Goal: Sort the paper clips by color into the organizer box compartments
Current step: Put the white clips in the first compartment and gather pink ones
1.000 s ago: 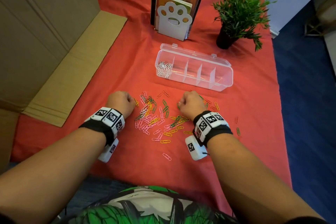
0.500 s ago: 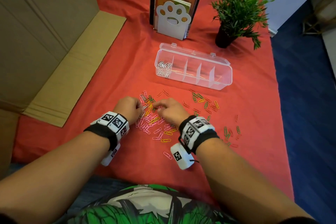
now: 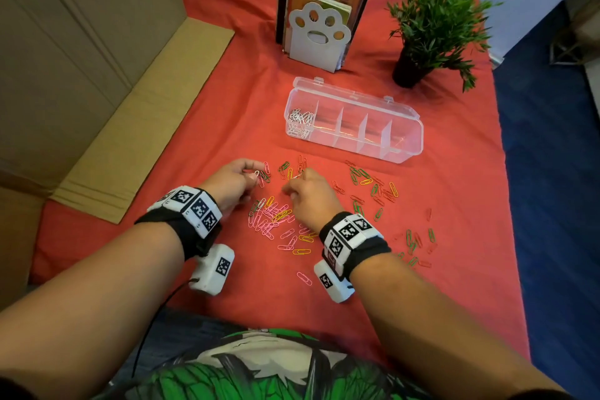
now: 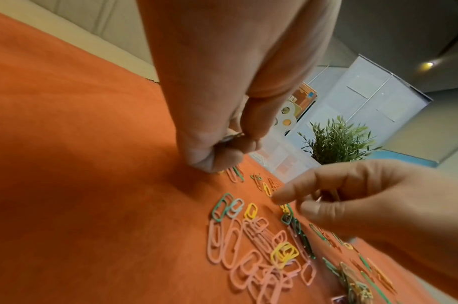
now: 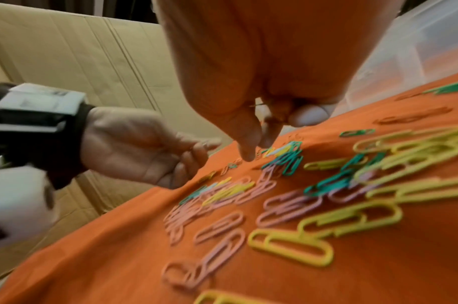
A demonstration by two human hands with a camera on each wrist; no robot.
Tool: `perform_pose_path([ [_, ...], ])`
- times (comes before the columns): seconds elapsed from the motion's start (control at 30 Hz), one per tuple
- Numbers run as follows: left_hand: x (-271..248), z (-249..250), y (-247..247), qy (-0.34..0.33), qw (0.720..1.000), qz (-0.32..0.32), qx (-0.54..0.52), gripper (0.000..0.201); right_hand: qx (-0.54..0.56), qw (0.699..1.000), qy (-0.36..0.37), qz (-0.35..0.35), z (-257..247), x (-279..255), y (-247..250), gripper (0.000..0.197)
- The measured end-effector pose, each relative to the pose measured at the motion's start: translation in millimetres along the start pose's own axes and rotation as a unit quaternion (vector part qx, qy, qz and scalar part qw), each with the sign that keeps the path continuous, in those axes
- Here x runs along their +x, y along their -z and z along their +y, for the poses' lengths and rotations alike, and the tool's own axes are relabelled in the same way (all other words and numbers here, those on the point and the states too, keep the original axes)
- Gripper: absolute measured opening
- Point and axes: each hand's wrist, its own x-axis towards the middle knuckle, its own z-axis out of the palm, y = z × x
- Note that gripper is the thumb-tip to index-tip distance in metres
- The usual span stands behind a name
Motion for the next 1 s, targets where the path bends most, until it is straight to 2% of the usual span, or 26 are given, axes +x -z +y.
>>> perform_pose_path([
  [0.07, -2, 7, -2, 0.037, 0.996, -0.017, -0.077, 0.029, 0.000, 1.000, 0.005, -0.016, 0, -4, -6, 0.033],
  [0.17, -3, 16, -3, 0.113, 0.978, -0.030, -0.172, 0.026, 0.026, 0.999, -0.015, 0.014, 8, -8, -5, 0.030],
  [0.27, -2, 17, -4, 0.136, 0.969, -0.038, -0.201, 0.032, 0.017, 0.997, -0.027, 0.066, 15, -7, 2, 0.030],
  [0.37, -1, 14, -7, 0.136, 0.971, -0.026, -0.194, 0.034, -0.044, 0.997, 0.005, 0.065, 12, 1, 6, 0.038],
  [0.43, 1, 10, -10, 0.109, 0.988, 0.008, -0.111, 0.021, -0.075, 0.996, 0.013, 0.042, 10, 7, 7, 0.043],
  [0.5, 4, 2, -7, 0.047, 0.995, 0.049, 0.080, 0.013, -0.085, 0.996, -0.010, 0.026, 12, 10, 7, 0.040],
  [0.53, 5, -2, -5, 0.008, 0.981, 0.060, 0.185, 0.011, -0.079, 0.996, -0.026, 0.027, 15, 10, 7, 0.037],
  [0.6, 2, -8, -1, -0.048, 0.932, 0.065, 0.354, 0.010, -0.060, 0.996, -0.050, 0.039, 21, 9, 7, 0.031],
  [0.67, 0, -14, -1, -0.078, 0.886, 0.077, 0.450, 0.011, -0.062, 0.995, -0.052, 0.052, 24, 9, 5, 0.024],
  [0.73, 1, -18, -3, -0.104, 0.865, 0.083, 0.483, 0.008, -0.092, 0.993, -0.035, 0.063, 22, 10, 4, 0.019],
  [0.87, 0, -20, -9, -0.125, 0.849, 0.058, 0.511, 0.009, -0.135, 0.989, -0.012, 0.058, 15, 13, 2, 0.016],
  [1.0, 0, -19, -9, -0.122, 0.851, 0.047, 0.508, 0.012, 0.036, 0.995, -0.075, 0.059, 20, 13, 12, 0.007],
])
